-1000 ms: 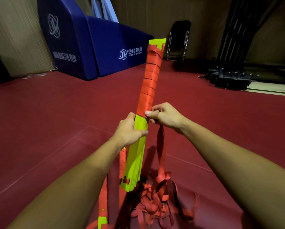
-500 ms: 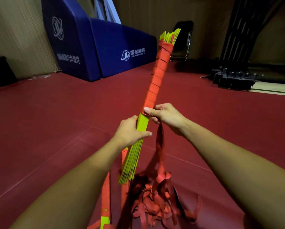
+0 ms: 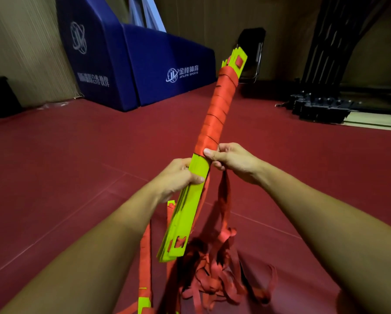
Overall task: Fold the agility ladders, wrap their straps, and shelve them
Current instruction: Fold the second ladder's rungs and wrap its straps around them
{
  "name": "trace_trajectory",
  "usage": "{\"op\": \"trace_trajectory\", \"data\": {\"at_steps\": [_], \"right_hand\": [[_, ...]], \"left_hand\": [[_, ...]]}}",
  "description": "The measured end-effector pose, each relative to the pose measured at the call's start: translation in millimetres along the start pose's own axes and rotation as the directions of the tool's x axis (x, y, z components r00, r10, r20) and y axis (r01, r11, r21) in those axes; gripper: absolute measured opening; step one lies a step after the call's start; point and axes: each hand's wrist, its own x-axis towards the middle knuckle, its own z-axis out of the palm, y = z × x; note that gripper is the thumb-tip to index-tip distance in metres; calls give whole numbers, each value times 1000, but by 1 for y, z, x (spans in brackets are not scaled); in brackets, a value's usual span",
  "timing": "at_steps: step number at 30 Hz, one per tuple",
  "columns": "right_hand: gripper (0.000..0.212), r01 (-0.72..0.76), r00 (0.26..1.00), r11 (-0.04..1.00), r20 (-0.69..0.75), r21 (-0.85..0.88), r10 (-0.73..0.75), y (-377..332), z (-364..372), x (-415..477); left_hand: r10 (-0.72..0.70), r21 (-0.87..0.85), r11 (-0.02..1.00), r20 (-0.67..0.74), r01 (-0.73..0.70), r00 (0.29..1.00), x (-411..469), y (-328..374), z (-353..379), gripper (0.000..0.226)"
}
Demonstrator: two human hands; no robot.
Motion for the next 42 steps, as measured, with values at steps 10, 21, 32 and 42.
{"op": "trace_trajectory", "data": {"at_steps": [10, 21, 32, 42], "right_hand": [[21, -59, 998, 997, -2, -52, 59, 18, -5, -2], [25, -72, 997, 997, -9, 13, 72, 3, -1, -7], [41, -81, 931, 992, -363, -100, 39, 1, 9, 6], [23, -127, 992, 992, -19, 5, 127, -5, -10, -8]], "left_hand": [[-22, 285, 958, -37, 31, 999, 6, -2, 5, 25], [-27, -24, 999, -63, 25, 998, 12, -2, 7, 28], [200, 781, 608, -321, 140, 926, 11, -3, 23, 61], [-52, 279, 954, -207, 110, 977, 18, -5, 17, 31]]}}
